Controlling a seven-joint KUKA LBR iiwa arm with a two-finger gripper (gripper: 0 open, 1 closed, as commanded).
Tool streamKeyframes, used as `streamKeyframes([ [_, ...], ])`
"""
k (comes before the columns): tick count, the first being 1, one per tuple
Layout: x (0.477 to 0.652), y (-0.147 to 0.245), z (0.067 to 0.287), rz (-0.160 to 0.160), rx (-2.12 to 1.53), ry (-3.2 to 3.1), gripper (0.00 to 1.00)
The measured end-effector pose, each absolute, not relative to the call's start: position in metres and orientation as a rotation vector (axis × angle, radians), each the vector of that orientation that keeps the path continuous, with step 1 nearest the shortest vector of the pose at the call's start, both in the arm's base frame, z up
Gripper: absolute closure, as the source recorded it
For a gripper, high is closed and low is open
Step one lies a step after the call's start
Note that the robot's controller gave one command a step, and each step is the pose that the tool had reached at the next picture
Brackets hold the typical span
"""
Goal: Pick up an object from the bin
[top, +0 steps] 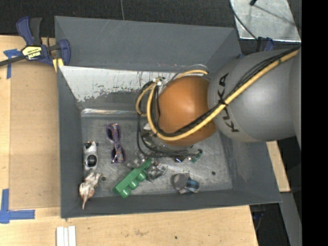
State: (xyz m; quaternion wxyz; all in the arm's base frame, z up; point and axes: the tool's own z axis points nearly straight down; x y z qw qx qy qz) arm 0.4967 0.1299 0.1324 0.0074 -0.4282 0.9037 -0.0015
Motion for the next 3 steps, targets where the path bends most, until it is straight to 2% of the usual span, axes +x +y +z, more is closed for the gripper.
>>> streamKeyframes([
  [1,0.491,0.121,0.142,0.006,-1.349,2.848,1.00],
  [2,0.494,0.131,0.132,-0.005,-1.349,2.820,1.00],
  [3,0.485,0.118,0.146,0.006,-1.364,2.838,1.00],
])
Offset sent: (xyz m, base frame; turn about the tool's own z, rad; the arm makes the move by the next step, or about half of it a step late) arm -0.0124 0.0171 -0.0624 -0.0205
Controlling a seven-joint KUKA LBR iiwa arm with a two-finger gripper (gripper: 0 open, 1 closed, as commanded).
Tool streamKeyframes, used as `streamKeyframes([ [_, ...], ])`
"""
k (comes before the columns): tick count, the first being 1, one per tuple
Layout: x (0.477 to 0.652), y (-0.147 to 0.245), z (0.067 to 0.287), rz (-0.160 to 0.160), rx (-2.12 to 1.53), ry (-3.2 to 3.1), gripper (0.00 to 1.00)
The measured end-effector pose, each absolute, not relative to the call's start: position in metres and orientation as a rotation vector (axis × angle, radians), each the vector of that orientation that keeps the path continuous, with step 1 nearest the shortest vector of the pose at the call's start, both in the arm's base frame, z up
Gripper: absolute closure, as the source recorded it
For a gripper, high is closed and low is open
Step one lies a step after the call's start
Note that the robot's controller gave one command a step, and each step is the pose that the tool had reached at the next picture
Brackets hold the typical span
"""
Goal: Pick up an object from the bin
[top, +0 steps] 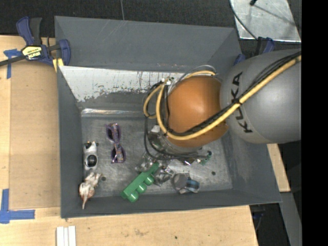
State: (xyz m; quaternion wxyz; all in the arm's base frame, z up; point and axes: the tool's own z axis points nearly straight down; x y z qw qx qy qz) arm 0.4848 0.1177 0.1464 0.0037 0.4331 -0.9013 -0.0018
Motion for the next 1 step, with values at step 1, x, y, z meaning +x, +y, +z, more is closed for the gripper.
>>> streamKeyframes([
  [1,0.4968,0.1292,0.1367,0.006,1.390,-2.835,1.00],
])
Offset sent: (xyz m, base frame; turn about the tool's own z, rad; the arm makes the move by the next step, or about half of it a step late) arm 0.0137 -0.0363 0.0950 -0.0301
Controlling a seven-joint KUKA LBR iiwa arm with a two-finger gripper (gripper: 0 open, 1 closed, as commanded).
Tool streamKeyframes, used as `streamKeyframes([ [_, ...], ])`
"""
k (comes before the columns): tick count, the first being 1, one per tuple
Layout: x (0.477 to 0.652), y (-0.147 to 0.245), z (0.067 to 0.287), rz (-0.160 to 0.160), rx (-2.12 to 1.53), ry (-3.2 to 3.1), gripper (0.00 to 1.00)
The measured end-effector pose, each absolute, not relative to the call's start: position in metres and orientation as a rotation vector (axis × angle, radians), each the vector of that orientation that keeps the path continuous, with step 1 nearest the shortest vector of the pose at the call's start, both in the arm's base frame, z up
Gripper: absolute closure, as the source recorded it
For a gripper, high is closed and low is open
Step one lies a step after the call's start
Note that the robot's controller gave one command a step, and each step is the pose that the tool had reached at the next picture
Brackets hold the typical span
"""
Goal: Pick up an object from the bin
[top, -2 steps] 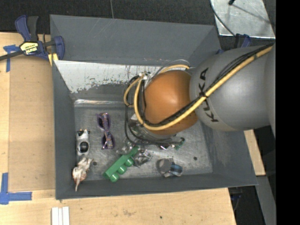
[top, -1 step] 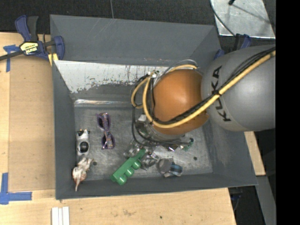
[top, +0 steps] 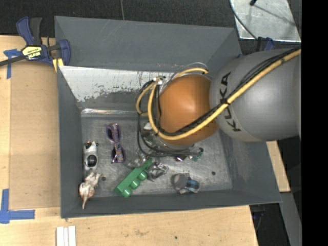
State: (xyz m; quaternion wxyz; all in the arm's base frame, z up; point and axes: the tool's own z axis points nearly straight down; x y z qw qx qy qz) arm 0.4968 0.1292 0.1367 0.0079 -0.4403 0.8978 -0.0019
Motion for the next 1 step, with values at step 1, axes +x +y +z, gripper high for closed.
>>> streamKeyframes([
  [1,0.4925,0.1127,0.1536,0.006,-1.398,2.823,1.00],
])
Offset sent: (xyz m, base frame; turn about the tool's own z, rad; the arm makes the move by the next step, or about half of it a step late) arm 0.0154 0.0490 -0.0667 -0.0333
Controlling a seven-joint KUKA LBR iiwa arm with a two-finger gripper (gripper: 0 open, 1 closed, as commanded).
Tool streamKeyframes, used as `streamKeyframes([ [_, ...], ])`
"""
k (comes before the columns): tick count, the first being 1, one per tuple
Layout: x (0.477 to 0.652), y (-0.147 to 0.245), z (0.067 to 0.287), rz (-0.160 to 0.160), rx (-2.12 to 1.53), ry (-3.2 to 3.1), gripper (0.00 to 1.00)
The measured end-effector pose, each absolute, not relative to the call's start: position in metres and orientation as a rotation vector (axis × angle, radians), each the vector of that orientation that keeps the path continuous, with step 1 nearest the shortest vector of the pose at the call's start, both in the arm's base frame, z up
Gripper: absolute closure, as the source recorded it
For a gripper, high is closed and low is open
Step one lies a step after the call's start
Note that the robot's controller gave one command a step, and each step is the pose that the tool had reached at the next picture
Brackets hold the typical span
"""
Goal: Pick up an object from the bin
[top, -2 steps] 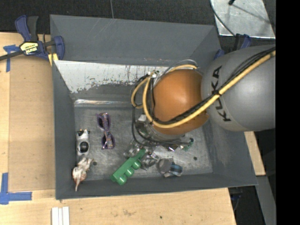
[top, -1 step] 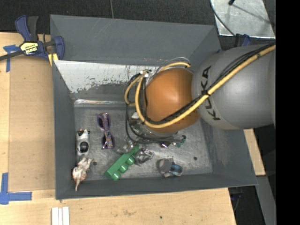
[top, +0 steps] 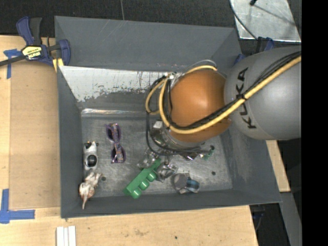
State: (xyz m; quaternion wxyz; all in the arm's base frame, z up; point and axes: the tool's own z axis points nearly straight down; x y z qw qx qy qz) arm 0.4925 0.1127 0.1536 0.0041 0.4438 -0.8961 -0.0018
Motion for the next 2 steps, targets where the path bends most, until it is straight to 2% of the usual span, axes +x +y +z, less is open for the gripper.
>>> streamKeyframes([
  [1,0.5079,0.1369,0.1402,0.008,1.411,-2.826,1.00],
  [2,0.4992,0.1397,0.1373,-0.009,1.411,-2.791,1.00],
])
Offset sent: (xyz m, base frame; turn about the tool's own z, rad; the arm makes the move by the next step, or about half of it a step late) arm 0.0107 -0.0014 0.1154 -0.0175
